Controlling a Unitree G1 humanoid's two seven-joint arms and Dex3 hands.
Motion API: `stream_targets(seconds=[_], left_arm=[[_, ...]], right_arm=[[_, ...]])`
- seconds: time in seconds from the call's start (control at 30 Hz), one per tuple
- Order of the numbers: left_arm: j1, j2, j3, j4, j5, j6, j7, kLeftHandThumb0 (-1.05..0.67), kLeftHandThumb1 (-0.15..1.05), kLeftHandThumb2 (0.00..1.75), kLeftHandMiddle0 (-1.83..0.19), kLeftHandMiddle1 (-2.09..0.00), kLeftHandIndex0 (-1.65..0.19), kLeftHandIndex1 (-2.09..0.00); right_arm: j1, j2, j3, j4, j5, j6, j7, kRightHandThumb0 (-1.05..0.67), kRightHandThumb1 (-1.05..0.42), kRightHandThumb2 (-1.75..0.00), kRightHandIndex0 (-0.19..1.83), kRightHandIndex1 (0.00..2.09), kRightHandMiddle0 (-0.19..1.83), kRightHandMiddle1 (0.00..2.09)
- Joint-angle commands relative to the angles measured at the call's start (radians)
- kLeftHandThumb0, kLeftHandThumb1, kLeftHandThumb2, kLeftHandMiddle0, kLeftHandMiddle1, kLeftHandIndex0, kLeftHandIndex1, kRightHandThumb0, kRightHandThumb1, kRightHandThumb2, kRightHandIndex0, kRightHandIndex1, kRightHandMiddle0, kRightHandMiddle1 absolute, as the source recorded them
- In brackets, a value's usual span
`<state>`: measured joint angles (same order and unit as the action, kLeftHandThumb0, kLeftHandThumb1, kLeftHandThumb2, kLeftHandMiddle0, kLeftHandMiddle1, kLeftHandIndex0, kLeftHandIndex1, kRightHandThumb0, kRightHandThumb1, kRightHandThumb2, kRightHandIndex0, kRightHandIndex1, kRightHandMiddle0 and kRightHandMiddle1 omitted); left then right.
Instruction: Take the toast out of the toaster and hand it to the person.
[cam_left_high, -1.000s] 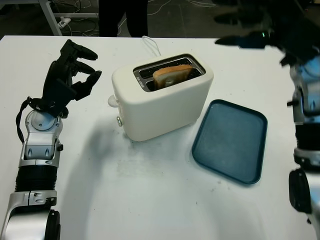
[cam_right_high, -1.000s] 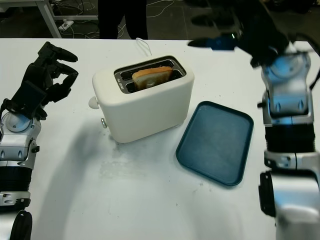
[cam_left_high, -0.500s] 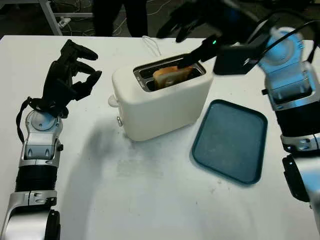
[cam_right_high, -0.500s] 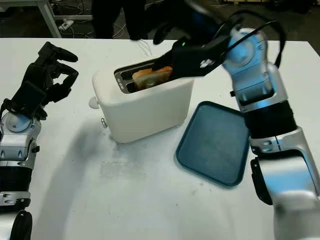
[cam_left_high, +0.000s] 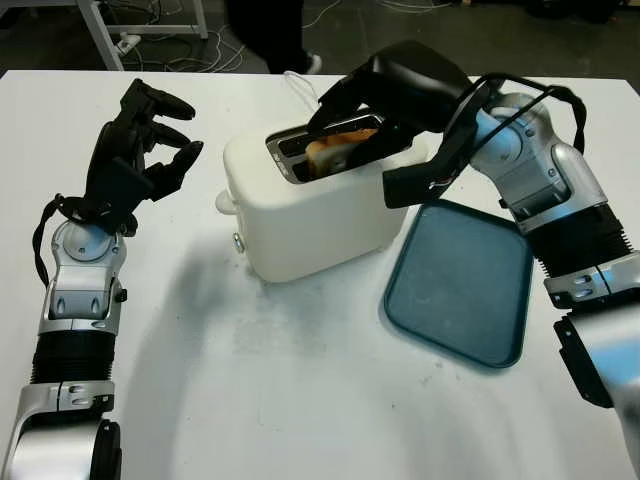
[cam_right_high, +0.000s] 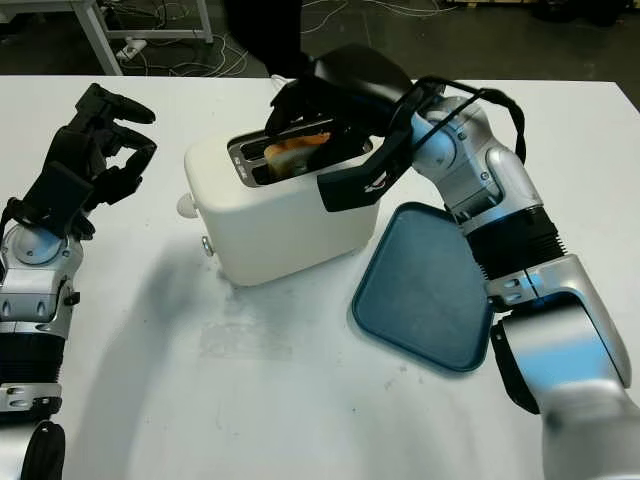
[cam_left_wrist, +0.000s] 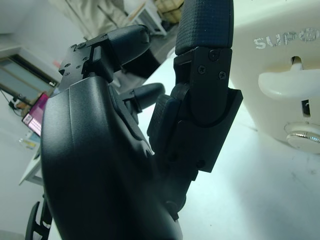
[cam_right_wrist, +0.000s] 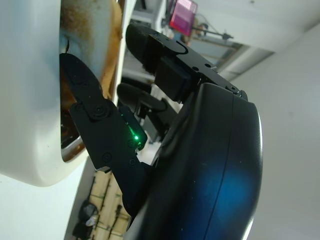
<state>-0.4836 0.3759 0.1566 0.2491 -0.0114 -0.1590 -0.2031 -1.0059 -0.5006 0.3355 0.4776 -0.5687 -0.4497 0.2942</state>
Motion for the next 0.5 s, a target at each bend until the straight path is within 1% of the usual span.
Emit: stream_targets(seconds=[0.0, 0.1, 0.2, 0.3, 0.37, 0.4, 0.43, 0.47], left_arm=[[0.005, 0.002, -0.002, 0.002, -0.003, -0.014, -0.003, -1.05, 0.92, 0.33, 0.00, -1.67, 0.00, -1.59], [0.004, 0.000, -0.004, 0.009, -0.002, -0.021, -0.004, -1.05, 0.92, 0.33, 0.00, -1.67, 0.00, -1.59], [0.003, 0.000, -0.004, 0.016, -0.003, -0.028, -0.005, -1.05, 0.92, 0.32, 0.00, -1.67, 0.00, -1.59], [0.001, 0.001, -0.005, 0.021, 0.001, -0.034, -0.003, -1.05, 0.92, 0.32, 0.00, -1.67, 0.00, -1.59], [0.001, -0.001, -0.004, 0.023, -0.001, -0.035, -0.003, -1.05, 0.92, 0.32, 0.00, -1.67, 0.00, -1.59], [0.000, 0.000, -0.005, 0.025, 0.000, -0.039, -0.003, -1.05, 0.92, 0.32, 0.00, -1.67, 0.00, -1.59], [0.000, 0.001, -0.005, 0.026, 0.002, -0.041, -0.003, -1.05, 0.92, 0.32, 0.00, -1.67, 0.00, -1.59], [0.001, 0.002, -0.006, 0.025, 0.002, -0.040, -0.003, -1.05, 0.92, 0.32, 0.00, -1.67, 0.00, -1.59]], right_arm=[[-0.015, -0.004, 0.006, 0.016, -0.016, -0.013, -0.007, -0.26, -0.59, -0.01, 0.80, 0.51, 0.98, 0.10], [-0.020, -0.007, 0.011, 0.024, -0.027, -0.008, -0.001, -0.25, -0.61, -0.01, 0.79, 0.51, 0.97, 0.08], [-0.019, -0.005, 0.013, 0.044, -0.026, -0.037, -0.015, -0.27, -0.61, -0.01, 0.80, 0.50, 0.99, 0.08], [-0.018, -0.003, 0.012, 0.048, -0.013, -0.040, 0.003, -0.28, -0.62, -0.01, 0.82, 0.51, 1.01, 0.09], [-0.019, -0.004, 0.012, 0.052, -0.014, -0.052, -0.002, -0.30, -0.62, -0.01, 0.92, 0.57, 1.08, 0.12], [-0.020, -0.004, 0.013, 0.050, -0.022, -0.051, -0.007, -0.32, -0.63, -0.01, 0.98, 0.64, 1.12, 0.13], [-0.019, -0.005, 0.014, 0.045, -0.031, -0.040, -0.009, -0.36, -0.63, 0.00, 0.99, 0.83, 1.18, 0.17], [-0.018, -0.005, 0.016, 0.038, -0.040, -0.027, -0.008, -0.39, -0.65, 0.00, 0.97, 1.10, 1.21, 0.27]])
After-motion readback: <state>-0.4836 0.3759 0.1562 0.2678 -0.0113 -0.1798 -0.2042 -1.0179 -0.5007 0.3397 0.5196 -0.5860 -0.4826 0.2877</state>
